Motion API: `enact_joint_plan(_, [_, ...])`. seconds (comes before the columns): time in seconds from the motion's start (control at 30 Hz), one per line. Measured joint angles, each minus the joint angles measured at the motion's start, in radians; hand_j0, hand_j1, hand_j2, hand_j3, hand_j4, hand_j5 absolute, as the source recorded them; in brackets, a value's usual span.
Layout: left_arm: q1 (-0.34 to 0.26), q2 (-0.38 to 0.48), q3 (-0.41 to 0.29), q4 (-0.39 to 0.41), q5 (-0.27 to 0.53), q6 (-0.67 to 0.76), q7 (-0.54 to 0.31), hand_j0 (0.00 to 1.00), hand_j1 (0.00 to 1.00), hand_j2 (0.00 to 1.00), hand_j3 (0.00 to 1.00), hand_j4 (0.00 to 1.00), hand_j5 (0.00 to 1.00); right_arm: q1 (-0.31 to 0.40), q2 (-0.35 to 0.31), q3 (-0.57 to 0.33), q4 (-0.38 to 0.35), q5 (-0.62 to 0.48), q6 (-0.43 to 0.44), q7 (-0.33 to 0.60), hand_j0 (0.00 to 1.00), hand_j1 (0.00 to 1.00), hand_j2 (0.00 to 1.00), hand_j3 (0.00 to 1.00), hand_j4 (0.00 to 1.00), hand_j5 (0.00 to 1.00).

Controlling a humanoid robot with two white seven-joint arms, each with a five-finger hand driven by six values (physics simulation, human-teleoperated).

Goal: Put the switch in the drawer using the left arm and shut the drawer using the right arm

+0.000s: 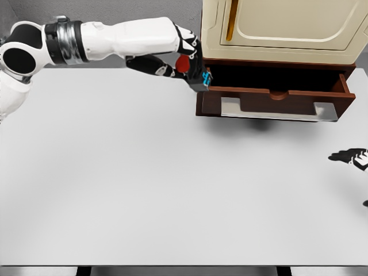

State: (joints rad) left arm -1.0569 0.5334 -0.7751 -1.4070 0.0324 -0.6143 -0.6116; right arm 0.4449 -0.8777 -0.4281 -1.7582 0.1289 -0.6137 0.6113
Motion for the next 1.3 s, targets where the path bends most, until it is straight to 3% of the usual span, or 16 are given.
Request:
enact_joint_plan(0.03, [0.0,-0.009,0.0,0.008,0.0,0.0,0.0,0.35,0.35,0.35,0.35,0.35,0.35,-0.011,0.0,-0.001,0.0,0.0,0.0,0.0,0.87,0.87,0.87,0.87,0.87,0.87])
enact_joint_plan(0.07, [0.0,-0.017,0.0,0.014,0.0,0.0,0.0,0.35,0.35,0.35,0.35,0.35,0.35,-0.018,0.0,-0.001,0.0,0.0,0.0,0.0,0.68,0.68,0.68,0.68,0.68,0.68])
enact_joint_plan(0.1, [0.0,-0.027,0.0,0.018,0.0,0.0,0.0,0.35,0.35,0.35,0.35,0.35,0.35,-0.024,0.0,-0.002,-0.001,0.0,0.0,0.0,0.56,0.56,0.56,0.56,0.56,0.56])
enact_joint_plan(0.3, [-0.005,-0.106,0.001,0.035,0.0,0.0,0.0,0.35,0.35,0.35,0.35,0.35,0.35,-0.14,-0.009,0.021,-0.001,-0.001,0.001,0.0,0.55,0.55,0.55,0.55,0.55,0.55])
enact_joint_plan(0.5, [-0.046,-0.214,0.001,0.143,-0.004,0.0,0.0,0.35,0.35,0.35,0.35,0.35,0.35,-0.239,-0.02,0.147,-0.002,-0.001,0.0,0.0,0.55,0.55,0.55,0.55,0.55,0.55])
enact_joint_plan(0.9, [-0.058,-0.356,0.002,0.335,-0.025,0.0,0.0,0.35,0.35,0.35,0.35,0.35,0.35,-0.314,-0.041,0.261,-0.002,-0.003,0.0,0.0,0.55,0.55,0.55,0.55,0.55,0.55])
enact_joint_plan(1.3, [-0.071,-0.402,0.012,0.426,-0.026,0.0,0.0,0.35,0.35,0.35,0.35,0.35,0.35,-0.316,-0.042,0.28,-0.001,-0.041,0.0,0.0,0.56,0.56,0.56,0.56,0.56,0.56])
